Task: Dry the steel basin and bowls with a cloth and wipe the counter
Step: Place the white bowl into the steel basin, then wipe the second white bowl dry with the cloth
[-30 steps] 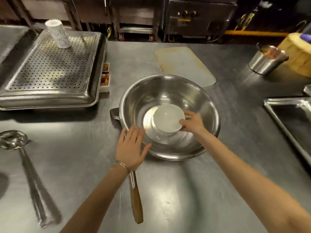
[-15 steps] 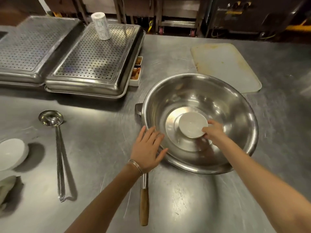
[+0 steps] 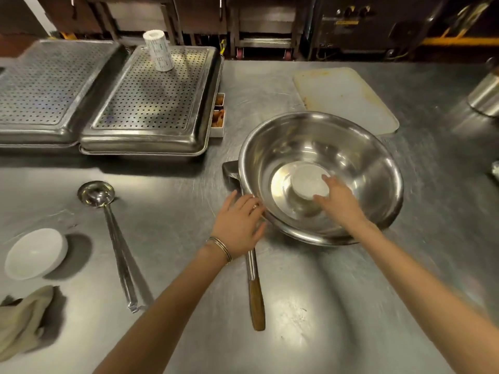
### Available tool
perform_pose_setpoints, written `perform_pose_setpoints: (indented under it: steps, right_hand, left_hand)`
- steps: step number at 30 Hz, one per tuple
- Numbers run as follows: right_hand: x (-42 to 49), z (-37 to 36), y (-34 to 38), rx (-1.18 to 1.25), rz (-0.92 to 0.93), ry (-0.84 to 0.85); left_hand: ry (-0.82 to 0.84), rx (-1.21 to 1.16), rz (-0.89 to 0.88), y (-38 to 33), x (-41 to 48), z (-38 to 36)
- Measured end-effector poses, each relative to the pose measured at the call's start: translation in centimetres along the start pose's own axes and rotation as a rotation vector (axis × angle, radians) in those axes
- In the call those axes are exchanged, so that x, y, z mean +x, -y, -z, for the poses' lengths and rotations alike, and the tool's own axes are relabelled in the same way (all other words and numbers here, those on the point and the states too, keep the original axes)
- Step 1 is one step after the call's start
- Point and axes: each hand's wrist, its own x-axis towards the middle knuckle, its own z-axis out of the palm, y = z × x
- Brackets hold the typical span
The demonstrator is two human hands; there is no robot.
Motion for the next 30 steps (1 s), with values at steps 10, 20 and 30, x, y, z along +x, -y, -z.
perform_pose_setpoints:
  steps: [10,20,30]
  right_hand:
    - [-19.2,-11.9,13.1,-0.503,0.299,-0.293]
    - [-26.6,-20.7,26.5,-0.411,0.380,-0.154]
    - [-25.5,-26.7,32.9,-0.313,0.599,0.000]
  left_hand:
    - [-0.072,-0.033,-0.043,9.6,-18.1,3.5]
    - [0.130,-0.003,0.084,21.4,-35.3,7.4]
    - [-0.025,0.004,0.406,26.6,-40.7,9.3]
